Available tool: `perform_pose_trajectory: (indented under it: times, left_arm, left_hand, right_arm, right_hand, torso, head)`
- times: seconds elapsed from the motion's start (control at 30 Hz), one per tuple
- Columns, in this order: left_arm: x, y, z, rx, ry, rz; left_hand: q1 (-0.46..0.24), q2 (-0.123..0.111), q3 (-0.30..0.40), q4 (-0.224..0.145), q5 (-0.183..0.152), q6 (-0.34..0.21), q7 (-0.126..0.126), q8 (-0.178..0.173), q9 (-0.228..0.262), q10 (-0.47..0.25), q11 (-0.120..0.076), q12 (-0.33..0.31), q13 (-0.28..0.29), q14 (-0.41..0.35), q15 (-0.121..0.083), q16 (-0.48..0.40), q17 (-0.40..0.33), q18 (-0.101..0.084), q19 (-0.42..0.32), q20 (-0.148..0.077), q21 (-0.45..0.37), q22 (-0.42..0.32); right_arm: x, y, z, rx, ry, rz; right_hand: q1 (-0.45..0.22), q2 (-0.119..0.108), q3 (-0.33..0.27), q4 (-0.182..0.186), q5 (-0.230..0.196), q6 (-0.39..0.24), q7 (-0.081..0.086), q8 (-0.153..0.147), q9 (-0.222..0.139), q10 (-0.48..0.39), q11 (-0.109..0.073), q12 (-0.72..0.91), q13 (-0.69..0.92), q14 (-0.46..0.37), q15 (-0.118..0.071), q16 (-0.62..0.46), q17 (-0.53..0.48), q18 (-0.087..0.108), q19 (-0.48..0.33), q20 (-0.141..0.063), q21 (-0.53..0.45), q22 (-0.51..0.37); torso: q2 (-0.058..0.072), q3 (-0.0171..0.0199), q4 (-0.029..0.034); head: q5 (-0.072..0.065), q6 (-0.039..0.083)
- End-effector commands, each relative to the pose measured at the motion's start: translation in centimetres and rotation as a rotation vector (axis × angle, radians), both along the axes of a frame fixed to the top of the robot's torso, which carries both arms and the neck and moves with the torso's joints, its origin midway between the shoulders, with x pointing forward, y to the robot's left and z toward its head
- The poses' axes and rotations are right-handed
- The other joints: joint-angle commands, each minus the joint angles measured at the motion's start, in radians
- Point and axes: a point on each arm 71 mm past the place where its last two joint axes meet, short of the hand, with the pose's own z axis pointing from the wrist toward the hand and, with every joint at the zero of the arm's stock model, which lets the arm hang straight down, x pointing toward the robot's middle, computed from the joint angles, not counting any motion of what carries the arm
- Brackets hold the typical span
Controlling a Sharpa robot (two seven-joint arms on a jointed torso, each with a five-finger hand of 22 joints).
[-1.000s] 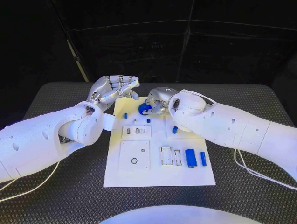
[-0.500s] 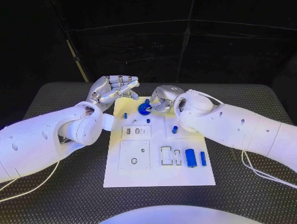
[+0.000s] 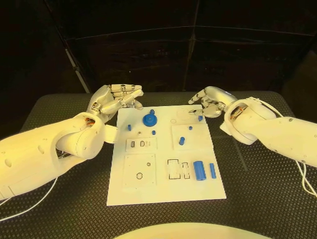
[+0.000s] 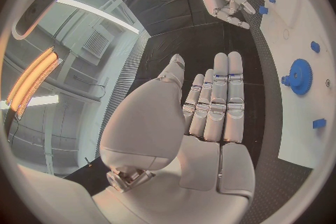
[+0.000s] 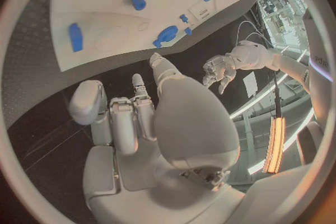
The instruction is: Assemble the parts on the task board
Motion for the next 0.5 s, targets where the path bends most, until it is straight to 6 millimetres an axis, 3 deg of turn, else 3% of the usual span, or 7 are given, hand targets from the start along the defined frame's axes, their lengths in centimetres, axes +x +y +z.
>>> perform_pose_trajectory:
  times: [0.03, 0.1, 0.13, 0.27, 0.33, 0.4, 0.5]
  left_arm:
    - [0.0, -0.1, 0.1, -0.006, -0.001, -0.011]
    - [0.1, -0.1, 0.1, -0.006, -0.001, -0.012]
    - [0.1, -0.2, 0.0, -0.006, -0.001, -0.012]
    - [0.2, -0.2, -0.1, -0.006, 0.001, -0.012]
    - [0.2, -0.2, -0.1, -0.006, 0.002, -0.011]
    - [0.3, -0.2, -0.2, -0.006, 0.003, -0.01]
    - [0.3, -0.2, -0.3, -0.005, 0.005, -0.009]
  left_hand:
    - [-0.001, 0.008, -0.006, 0.001, 0.001, 0.006, 0.001, -0.006, -0.001, 0.008, 0.002, -0.004, -0.001, -0.008, 0.001, 0.006, 0.002, 0.003, -0.006, 0.002, 0.007, 0.002]
    - [-0.001, 0.008, -0.006, 0.0, 0.001, 0.006, 0.001, -0.006, -0.001, 0.008, 0.002, -0.004, -0.001, -0.008, 0.001, 0.006, 0.002, 0.003, -0.006, 0.002, 0.007, 0.002]
    - [-0.001, 0.008, -0.006, 0.0, 0.001, 0.006, 0.001, -0.006, -0.001, 0.008, 0.002, -0.004, -0.001, -0.008, 0.001, 0.006, 0.002, 0.003, -0.006, 0.002, 0.007, 0.002]
    - [-0.001, 0.008, -0.006, 0.0, 0.001, 0.006, 0.001, -0.006, -0.001, 0.008, 0.002, -0.004, -0.001, -0.008, 0.001, 0.006, 0.002, 0.003, -0.006, 0.002, 0.007, 0.002]
    - [-0.001, 0.008, -0.006, 0.0, 0.001, 0.006, 0.001, -0.006, -0.001, 0.008, 0.002, -0.004, -0.001, -0.008, 0.001, 0.006, 0.002, 0.003, -0.006, 0.002, 0.007, 0.002]
    - [-0.001, 0.008, -0.006, 0.0, 0.001, 0.006, 0.001, -0.006, -0.001, 0.008, 0.002, -0.004, -0.001, -0.008, 0.001, 0.006, 0.002, 0.003, -0.006, 0.002, 0.007, 0.002]
    - [-0.001, 0.008, -0.006, 0.0, 0.001, 0.006, 0.001, -0.006, -0.001, 0.008, 0.002, -0.005, -0.001, -0.009, 0.001, 0.006, 0.003, 0.003, -0.007, 0.002, 0.007, 0.002]
  right_arm:
    - [-0.1, -1.8, 0.1, 0.132, 0.054, 0.031]
    - [0.0, -2.9, 0.1, 0.112, 0.048, 0.028]
    - [0.0, -3.3, 0.0, 0.103, 0.046, 0.027]
    - [0.2, -4.4, -0.3, 0.078, 0.046, 0.021]
    - [0.4, -4.8, -0.6, 0.069, 0.05, 0.017]
    - [0.5, -5.1, -1.0, 0.062, 0.055, 0.013]
    - [0.7, -5.2, -1.4, 0.055, 0.063, 0.01]
  right_hand:
    - [0.032, -0.007, -0.001, -0.029, -0.007, -0.013, 0.004, -0.008, -0.005, 0.007, 0.001, -0.009, 0.124, 0.086, 0.0, -0.007, 0.184, 0.004, -0.011, 0.003, -0.007, -0.006]
    - [0.042, -0.01, -0.003, -0.041, -0.01, -0.019, 0.006, -0.011, -0.005, 0.004, 0.003, -0.013, 0.12, 0.085, 0.001, -0.009, 0.18, 0.005, -0.014, 0.004, -0.009, -0.011]
    - [0.045, -0.012, -0.005, -0.046, -0.011, -0.022, 0.007, -0.013, -0.005, 0.002, 0.003, -0.015, 0.118, 0.085, 0.002, -0.009, 0.178, 0.006, -0.015, 0.004, -0.01, -0.013]
    - [0.05, -0.013, -0.01, -0.055, -0.01, -0.037, 0.011, -0.021, -0.006, -0.002, 0.006, -0.02, 0.113, 0.084, 0.004, -0.011, 0.175, 0.007, -0.019, 0.007, -0.014, -0.02]
    - [0.05, -0.012, -0.012, -0.057, -0.01, -0.043, 0.012, -0.023, -0.006, -0.003, 0.008, -0.021, 0.112, 0.084, 0.005, -0.011, 0.174, 0.007, -0.02, 0.007, -0.015, -0.022]
    - [0.051, -0.011, -0.013, -0.058, -0.009, -0.046, 0.013, -0.025, -0.006, -0.004, 0.008, -0.022, 0.111, 0.084, 0.006, -0.011, 0.174, 0.007, -0.021, 0.008, -0.015, -0.022]
    - [0.052, -0.011, -0.013, -0.06, -0.009, -0.049, 0.014, -0.026, -0.006, -0.005, 0.009, -0.022, 0.111, 0.084, 0.006, -0.011, 0.175, 0.007, -0.021, 0.008, -0.016, -0.024]
  torso:
    - [-0.002, 0.0051, -0.0101]
    - [-0.002, 0.0034, -0.0075]
    - [-0.002, 0.0052, -0.0083]
    - [-0.001, 0.0068, -0.0051]
    - [-0.001, 0.0041, -0.004]
    - [0.0, 0.0047, -0.0044]
    - [0.0, 0.0028, -0.0033]
  head:
    - [-0.006, 0.005]
    - [-0.012, 0.008]
    - [-0.013, 0.009]
    - [-0.024, 0.01]
    - [-0.027, 0.011]
    - [-0.027, 0.01]
    - [-0.029, 0.01]
